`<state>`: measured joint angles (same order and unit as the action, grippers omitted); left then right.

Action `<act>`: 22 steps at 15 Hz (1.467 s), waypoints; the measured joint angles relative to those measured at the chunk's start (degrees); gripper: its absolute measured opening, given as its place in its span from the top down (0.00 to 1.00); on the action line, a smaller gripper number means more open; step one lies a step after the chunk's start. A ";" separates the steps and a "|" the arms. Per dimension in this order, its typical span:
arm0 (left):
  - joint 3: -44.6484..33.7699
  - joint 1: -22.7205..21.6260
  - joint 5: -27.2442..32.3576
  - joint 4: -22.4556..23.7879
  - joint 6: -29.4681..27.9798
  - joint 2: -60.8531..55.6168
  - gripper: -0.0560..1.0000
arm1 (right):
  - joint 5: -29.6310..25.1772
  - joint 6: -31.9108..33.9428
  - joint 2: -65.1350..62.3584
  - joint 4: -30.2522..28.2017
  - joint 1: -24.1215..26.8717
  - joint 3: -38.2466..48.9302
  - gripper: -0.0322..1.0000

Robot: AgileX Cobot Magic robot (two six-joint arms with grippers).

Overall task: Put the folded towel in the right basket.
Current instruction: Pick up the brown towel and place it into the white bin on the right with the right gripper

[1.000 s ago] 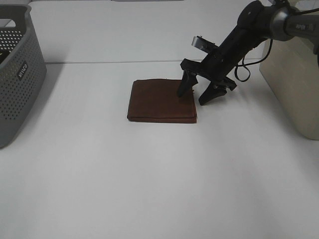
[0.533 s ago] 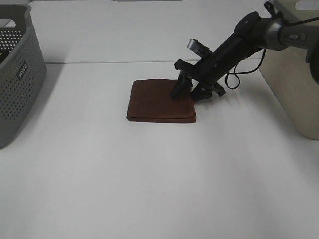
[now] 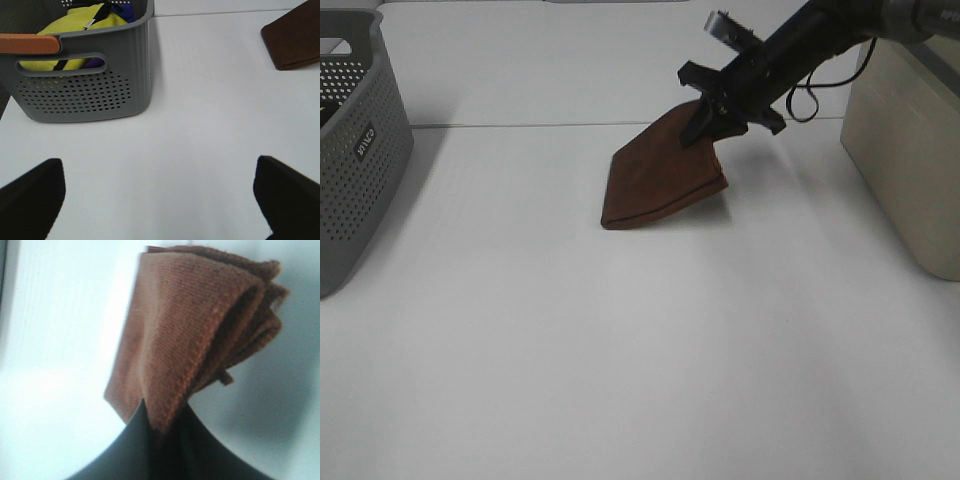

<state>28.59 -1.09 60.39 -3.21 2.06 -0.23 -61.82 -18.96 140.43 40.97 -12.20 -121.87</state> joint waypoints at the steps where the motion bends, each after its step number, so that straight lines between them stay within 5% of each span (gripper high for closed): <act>1: 0.00 0.00 0.00 0.00 0.00 0.00 0.03 | 0.00 0.00 -3.09 -1.15 0.00 0.00 0.89; 9: 0.00 0.00 0.00 0.00 0.00 0.00 0.03 | -2.18 6.19 -26.70 -22.92 1.78 0.00 0.89; 18: 0.00 0.00 0.00 0.00 0.00 0.00 0.03 | -8.14 12.78 -34.55 -26.93 23.43 1.09 0.89; 22: 0.00 0.00 0.00 0.00 0.00 0.00 0.03 | -8.19 14.32 -30.54 -32.43 24.64 4.18 0.75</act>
<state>28.59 -1.09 60.39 -3.21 2.06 -0.23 -70.02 -4.64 109.89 8.54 12.43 -117.69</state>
